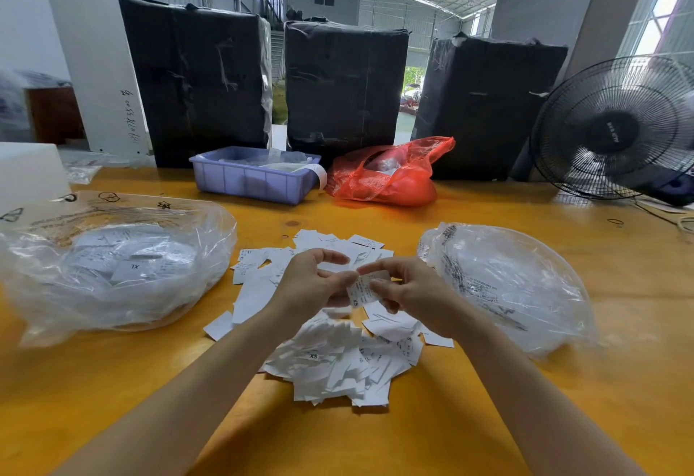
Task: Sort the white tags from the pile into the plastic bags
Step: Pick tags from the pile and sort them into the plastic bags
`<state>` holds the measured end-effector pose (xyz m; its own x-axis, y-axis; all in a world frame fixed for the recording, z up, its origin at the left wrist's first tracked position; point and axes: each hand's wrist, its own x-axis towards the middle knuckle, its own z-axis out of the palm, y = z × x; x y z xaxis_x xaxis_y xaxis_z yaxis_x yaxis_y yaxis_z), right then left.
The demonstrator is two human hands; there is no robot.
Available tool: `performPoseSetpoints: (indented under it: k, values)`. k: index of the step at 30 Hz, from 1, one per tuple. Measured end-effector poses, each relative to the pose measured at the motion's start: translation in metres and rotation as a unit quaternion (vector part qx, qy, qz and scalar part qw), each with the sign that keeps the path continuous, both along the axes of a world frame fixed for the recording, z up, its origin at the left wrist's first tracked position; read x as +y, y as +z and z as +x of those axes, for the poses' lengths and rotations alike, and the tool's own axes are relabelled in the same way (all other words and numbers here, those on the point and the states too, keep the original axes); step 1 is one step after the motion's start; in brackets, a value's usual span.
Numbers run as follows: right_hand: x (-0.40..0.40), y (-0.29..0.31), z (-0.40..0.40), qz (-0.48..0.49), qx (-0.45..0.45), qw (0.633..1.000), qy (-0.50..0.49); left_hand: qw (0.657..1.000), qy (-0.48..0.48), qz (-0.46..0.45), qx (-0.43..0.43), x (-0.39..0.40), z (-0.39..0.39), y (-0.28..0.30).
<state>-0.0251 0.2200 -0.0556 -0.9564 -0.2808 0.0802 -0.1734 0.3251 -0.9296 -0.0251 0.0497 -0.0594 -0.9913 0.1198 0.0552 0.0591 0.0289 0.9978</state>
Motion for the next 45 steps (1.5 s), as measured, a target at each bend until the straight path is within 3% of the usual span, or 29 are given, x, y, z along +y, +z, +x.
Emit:
performPoseSetpoints:
  k: [6,10,14,19,23,32,38,42,45]
  values:
    - [-0.006,0.002,0.003,-0.063,0.04,0.996,-0.049,1.0,-0.005,-0.005,-0.006,0.002,0.001,-0.002]
    - [-0.014,-0.001,0.004,0.017,0.124,0.989,-0.072,0.998,0.012,0.058,-0.036,0.004,0.001,-0.002]
    - [-0.023,-0.001,0.008,0.088,0.136,0.986,-0.029,0.989,0.066,0.11,-0.075,0.004,-0.002,-0.001]
    - [-0.03,-0.005,0.009,-0.006,0.121,0.989,-0.08,0.97,0.117,0.178,-0.118,0.002,-0.002,0.002]
    - [-0.031,-0.006,0.012,-0.096,0.056,0.992,-0.058,0.972,0.092,0.176,-0.125,0.003,0.0,0.001]
    - [-0.018,-0.001,0.007,-0.251,-0.054,0.958,-0.13,0.979,-0.023,0.084,-0.185,-0.009,-0.004,0.005]
    - [-0.02,0.0,0.005,-0.294,-0.067,0.942,-0.149,0.981,-0.043,0.058,-0.178,-0.014,-0.008,0.003]
    - [-0.018,0.002,0.004,-0.248,0.005,0.953,-0.175,0.992,-0.009,-0.014,-0.128,-0.021,-0.01,0.011]
    - [0.006,0.009,-0.001,-0.117,0.18,0.941,-0.263,0.988,0.123,-0.09,-0.016,-0.048,-0.019,0.027]
